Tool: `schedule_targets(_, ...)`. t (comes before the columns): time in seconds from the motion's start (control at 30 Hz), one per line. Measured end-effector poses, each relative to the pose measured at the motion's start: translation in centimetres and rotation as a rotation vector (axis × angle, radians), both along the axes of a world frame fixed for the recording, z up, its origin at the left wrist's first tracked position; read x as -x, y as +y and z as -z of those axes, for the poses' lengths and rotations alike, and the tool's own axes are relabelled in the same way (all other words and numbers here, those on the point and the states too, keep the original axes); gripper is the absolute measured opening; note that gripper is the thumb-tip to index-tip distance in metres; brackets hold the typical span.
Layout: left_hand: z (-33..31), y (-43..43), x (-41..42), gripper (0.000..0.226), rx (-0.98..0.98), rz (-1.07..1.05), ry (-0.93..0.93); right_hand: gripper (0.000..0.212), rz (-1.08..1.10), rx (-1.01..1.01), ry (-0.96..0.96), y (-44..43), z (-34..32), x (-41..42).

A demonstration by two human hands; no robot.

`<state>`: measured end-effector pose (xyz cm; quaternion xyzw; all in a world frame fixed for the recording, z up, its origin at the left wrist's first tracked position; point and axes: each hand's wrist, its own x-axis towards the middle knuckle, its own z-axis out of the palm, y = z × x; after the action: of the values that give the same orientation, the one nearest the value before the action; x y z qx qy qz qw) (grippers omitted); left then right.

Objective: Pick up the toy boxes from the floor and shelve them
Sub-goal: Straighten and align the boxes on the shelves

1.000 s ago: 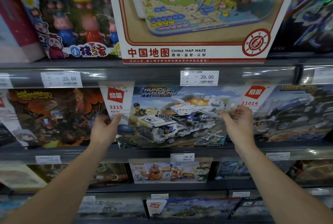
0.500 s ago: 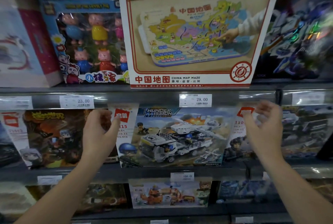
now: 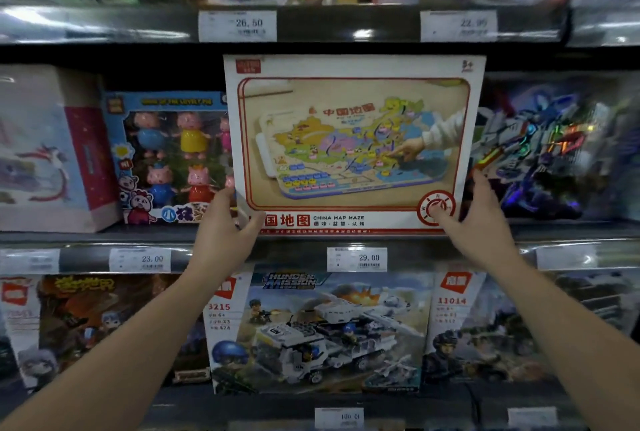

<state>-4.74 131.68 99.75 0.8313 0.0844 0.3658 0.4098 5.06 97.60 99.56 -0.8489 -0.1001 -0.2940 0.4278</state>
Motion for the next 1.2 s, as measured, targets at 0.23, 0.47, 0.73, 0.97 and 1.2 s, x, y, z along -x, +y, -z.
schedule_targets(0.23, 0.1, -0.2, -1.0, 0.064, 0.014, -0.030, 0.015, 0.085, -0.052, -0.020, -0.026, 0.3, 0.5, -0.4)
schedule_targets(0.47, 0.5, 0.5, -0.8, 0.059, 0.025, -0.066, -0.033, 0.084, -0.057, 0.006, -0.072, 0.8, 1.2, -0.5)
schedule_targets(0.73, 0.7, 1.2, -0.7, 0.062, -0.016, -0.050, -0.021, 0.087, -0.053, 0.018, -0.055, 1.0, 1.4, -0.4)
schedule_targets(0.97, 0.9, 1.9, -0.3, 0.063, -0.039, -0.038, 0.002, 0.091, -0.051, -0.003, -0.009, 0.5, 1.7, -0.6)
schedule_targets(1.2, 0.9, 2.6, 0.0, 0.062, -0.047, -0.032, 0.012, 0.076, -0.050, -0.067, 0.012, 0.7, 1.5, -0.2)
